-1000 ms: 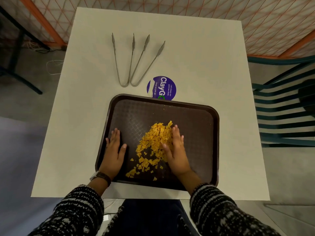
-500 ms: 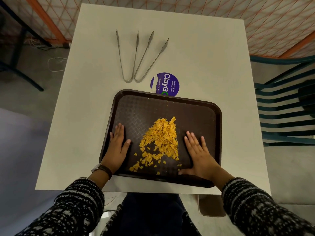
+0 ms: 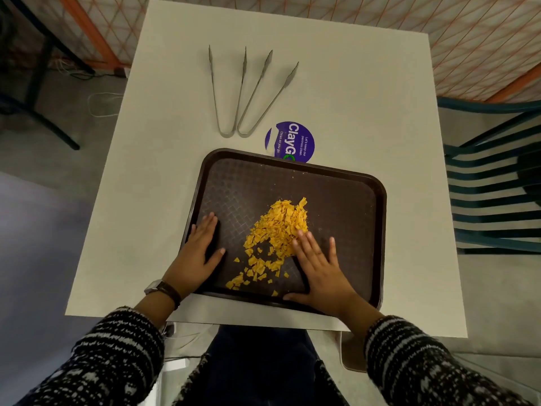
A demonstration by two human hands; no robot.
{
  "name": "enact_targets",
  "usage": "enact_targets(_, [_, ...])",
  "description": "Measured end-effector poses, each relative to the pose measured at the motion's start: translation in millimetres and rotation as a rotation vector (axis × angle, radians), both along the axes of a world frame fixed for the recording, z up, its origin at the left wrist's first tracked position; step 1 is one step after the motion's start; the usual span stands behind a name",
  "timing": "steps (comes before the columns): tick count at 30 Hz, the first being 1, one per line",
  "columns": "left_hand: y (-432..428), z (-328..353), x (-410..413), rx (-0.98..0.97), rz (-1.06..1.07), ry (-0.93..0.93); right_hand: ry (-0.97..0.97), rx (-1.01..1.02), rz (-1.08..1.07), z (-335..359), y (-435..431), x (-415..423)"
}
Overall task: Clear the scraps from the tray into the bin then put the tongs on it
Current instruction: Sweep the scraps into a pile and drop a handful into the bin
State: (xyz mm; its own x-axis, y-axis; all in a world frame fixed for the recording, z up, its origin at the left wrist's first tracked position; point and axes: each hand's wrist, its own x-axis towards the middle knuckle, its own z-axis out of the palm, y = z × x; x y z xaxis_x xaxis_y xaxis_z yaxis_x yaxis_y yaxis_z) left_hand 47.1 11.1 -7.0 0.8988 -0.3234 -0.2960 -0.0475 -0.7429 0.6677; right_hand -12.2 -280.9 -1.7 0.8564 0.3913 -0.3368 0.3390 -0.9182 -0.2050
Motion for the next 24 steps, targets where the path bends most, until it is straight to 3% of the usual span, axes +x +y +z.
enact_targets(12, [13, -6, -26, 0.092, -0.080, -0.142, -0.110, -0.022, -0.108, -8, 43, 31])
enact_targets(18, [25, -5, -26, 0.204, -0.186, -0.181, -0.058, 0.167, 0.492, -4, 83, -1])
enact_targets(24, [30, -10, -31, 0.349, -0.343, -0.244, 0.076, 0.170, 0.465, -8, 100, -11])
